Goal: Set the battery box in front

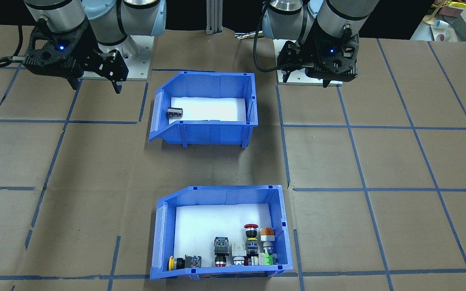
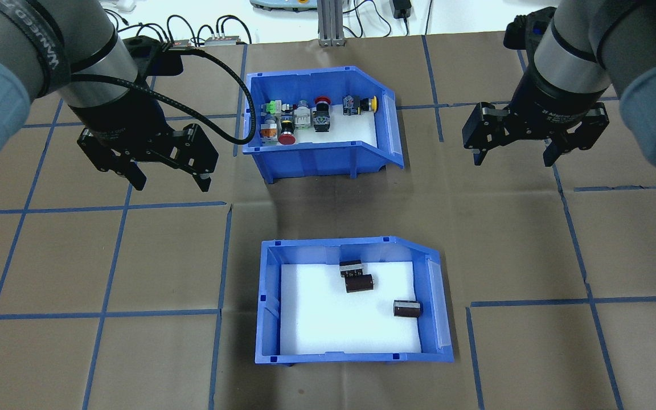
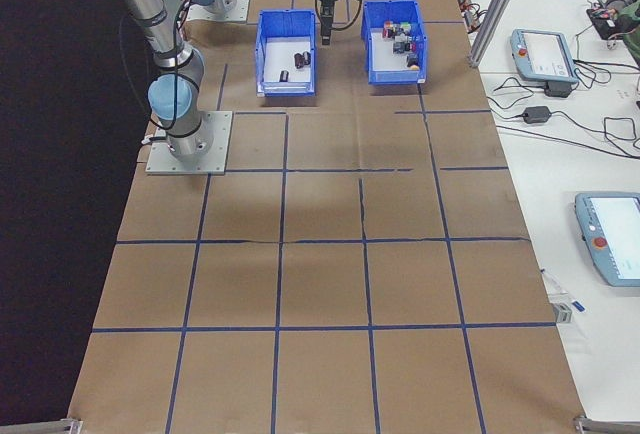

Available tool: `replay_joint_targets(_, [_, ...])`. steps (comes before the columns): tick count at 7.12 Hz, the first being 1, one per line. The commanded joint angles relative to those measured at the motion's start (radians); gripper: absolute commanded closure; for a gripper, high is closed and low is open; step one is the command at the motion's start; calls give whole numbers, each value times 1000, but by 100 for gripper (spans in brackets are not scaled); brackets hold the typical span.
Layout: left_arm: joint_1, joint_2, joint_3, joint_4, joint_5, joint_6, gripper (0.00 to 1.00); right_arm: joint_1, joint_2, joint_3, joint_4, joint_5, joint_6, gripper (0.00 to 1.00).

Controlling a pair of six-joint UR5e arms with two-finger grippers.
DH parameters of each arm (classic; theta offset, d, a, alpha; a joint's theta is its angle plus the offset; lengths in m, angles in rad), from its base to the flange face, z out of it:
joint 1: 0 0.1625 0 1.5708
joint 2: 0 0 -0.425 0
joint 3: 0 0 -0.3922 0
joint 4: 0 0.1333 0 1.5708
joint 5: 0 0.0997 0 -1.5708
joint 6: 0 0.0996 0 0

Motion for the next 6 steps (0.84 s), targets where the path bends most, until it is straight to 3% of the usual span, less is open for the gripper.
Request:
replay_joint_targets(1, [0, 0, 0, 0, 0, -2, 1, 0, 2, -3, -2, 0, 0, 0])
replay_joint_targets(6, [-2, 8, 0, 3, 2, -78, 1, 2, 10, -5, -9, 1, -9, 0])
